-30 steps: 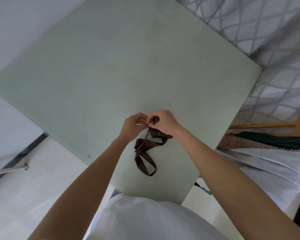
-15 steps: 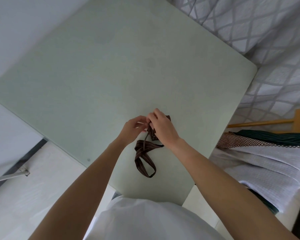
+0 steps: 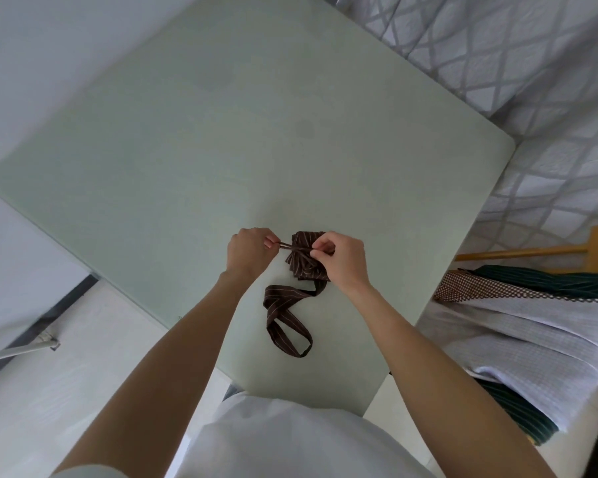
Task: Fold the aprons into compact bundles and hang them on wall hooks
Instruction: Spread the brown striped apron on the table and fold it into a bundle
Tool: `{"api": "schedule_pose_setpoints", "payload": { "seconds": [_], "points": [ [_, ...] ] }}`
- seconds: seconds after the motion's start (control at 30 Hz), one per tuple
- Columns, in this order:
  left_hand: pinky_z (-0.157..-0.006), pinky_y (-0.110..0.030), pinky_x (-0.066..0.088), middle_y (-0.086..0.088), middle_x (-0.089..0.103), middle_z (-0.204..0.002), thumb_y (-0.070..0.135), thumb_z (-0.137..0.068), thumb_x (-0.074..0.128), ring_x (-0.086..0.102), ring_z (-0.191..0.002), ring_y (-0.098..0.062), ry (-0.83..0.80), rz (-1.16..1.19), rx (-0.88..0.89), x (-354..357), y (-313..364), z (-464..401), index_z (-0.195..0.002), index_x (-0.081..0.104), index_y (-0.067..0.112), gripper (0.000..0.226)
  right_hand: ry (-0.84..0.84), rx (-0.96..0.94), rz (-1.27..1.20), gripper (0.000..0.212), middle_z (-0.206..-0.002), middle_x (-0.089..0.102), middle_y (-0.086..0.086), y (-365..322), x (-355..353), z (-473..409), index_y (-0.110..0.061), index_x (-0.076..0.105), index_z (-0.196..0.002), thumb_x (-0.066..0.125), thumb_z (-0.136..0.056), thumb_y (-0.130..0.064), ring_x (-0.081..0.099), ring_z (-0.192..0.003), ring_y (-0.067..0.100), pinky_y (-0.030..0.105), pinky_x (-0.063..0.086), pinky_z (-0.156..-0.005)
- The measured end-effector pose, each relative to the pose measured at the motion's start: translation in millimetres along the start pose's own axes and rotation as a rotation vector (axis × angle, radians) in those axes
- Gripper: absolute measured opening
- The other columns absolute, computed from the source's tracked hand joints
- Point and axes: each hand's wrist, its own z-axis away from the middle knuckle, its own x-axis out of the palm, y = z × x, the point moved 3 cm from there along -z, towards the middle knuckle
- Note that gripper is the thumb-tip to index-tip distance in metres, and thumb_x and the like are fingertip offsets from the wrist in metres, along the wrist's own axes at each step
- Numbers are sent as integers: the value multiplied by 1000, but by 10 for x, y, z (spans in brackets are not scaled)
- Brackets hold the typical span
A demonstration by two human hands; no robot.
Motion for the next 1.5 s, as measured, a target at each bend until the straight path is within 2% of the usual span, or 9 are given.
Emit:
{"api": "schedule_pose_setpoints", "payload": {
  "seconds": [0.27, 0.5, 0.6, 0.77, 0.87, 0.97, 1.1, 1.27, 1.5],
  "points": [
    [-65, -22, 47, 13, 72, -83, 27, -85, 60, 66, -79, -10, 33, -10, -83, 9, -30, 38, -90, 72, 27, 14, 1, 40, 1, 5, -76, 65, -4, 127, -83, 39, -12, 69, -82, 71, -80, -9, 58, -71, 6, 20, 46, -71],
    [-77, -26, 40, 6, 56, -105, 35, -90, 57, 54, -91, -11, 7, 241, -36, 70, -34, 388, -116, 49, 18, 32, 128, -243, 205, 9, -93, 63, -7, 328, -444, 393, -17, 66, -91, 68, -84, -23, 47, -94, 12, 24, 35, -79],
    [-79, -26, 40, 4, 54, -107, 35, -86, 63, 53, -94, -11, -36, 206, 9, 157, -65, 718, -110, 52, 17, 32, -88, -341, 181, 5, -91, 60, -7, 270, -211, 661, -17, 66, -90, 64, -86, -18, 51, -90, 12, 28, 43, -78],
    [-81, -28, 44, -6, 53, -116, 12, -80, 66, 48, -106, -25, 28, -38, 290, 271, -79, 1228, -104, 62, 16, 25, -352, -571, 504, 44, -119, 59, 10, 500, 400, 1091, -16, 71, -97, 63, -65, 13, 48, -116, 31, 39, 38, -92],
    [-89, -36, 45, 3, 60, -113, 32, -82, 58, 51, -109, -21, -68, -253, 494, 385, -1, 1504, -101, 66, 23, 23, -255, -530, 564, 26, -117, 61, 13, 605, 390, 1242, -11, 73, -85, 76, -63, 3, 51, -114, 34, 44, 45, -90],
    [-100, -31, 32, 8, 59, -120, 48, -83, 59, 42, -123, -16, -299, -444, 434, 562, -34, 1680, -116, 60, 26, 39, -182, -534, 460, 11, -121, 58, 8, 572, 224, 1313, -9, 70, -91, 66, -81, -13, 44, -120, 27, 41, 36, -98],
    [-85, -31, 43, 9, 66, -90, 39, -83, 64, 58, -90, -12, -69, -163, 353, 392, 131, 1831, -94, 63, 21, 21, -205, -469, 165, 21, -124, 58, -4, 396, -91, 1391, -11, 64, -95, 56, -87, -29, 34, -131, 14, 32, 15, -106],
    [-76, -24, 45, 11, 66, -79, 36, -85, 66, 61, -78, -7, 121, 199, 231, -142, 478, 1851, -90, 63, 23, 14, -389, -331, -159, 21, -100, 61, -8, -33, -688, 1286, -16, 59, -97, 72, -80, -15, 55, -107, 10, 24, 39, -94],
    [-80, -18, 45, 2, 71, -84, 28, -89, 62, 65, -84, -8, 194, 449, 198, -827, 837, 1741, -86, 65, 21, 9, -131, -430, -236, 19, -77, 61, -1, -796, -1137, 1063, -18, 57, -99, 63, -83, -10, 54, -68, 9, 22, 43, -70]
  ]
}}
